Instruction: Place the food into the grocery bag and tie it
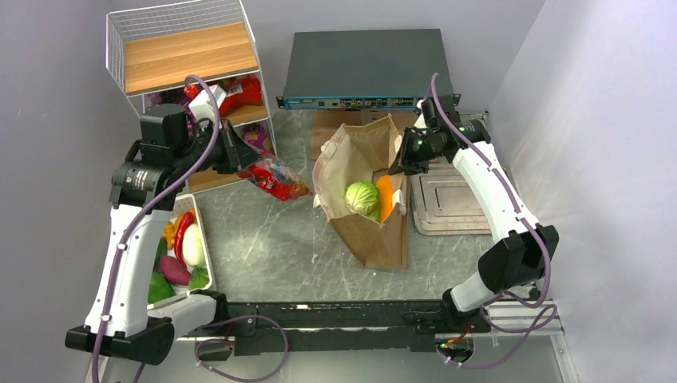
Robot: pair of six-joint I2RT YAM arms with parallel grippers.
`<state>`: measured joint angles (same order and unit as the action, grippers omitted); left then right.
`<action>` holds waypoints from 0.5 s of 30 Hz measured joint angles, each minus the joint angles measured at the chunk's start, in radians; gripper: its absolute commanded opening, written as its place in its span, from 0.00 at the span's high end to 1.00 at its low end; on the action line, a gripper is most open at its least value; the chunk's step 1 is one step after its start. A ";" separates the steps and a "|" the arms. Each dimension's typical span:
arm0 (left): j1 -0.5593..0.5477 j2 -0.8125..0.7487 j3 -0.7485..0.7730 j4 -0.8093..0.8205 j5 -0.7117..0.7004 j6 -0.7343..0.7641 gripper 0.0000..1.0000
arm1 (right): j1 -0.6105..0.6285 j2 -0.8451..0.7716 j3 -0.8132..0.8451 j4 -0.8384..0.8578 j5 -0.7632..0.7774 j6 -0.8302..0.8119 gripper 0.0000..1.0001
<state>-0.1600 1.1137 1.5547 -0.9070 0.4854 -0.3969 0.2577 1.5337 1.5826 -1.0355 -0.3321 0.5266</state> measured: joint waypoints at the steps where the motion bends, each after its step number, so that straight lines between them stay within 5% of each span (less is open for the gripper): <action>1: -0.010 0.003 0.014 -0.001 0.009 0.001 1.00 | 0.005 0.000 0.007 -0.004 0.004 0.000 1.00; 15: -0.100 0.105 0.298 -0.023 0.094 -0.009 1.00 | 0.064 0.003 0.023 -0.018 0.025 0.000 1.00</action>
<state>-0.2604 1.2190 1.8523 -0.9298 0.5797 -0.4061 0.3218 1.5372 1.6054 -1.0531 -0.3069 0.5266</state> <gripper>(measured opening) 0.012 0.009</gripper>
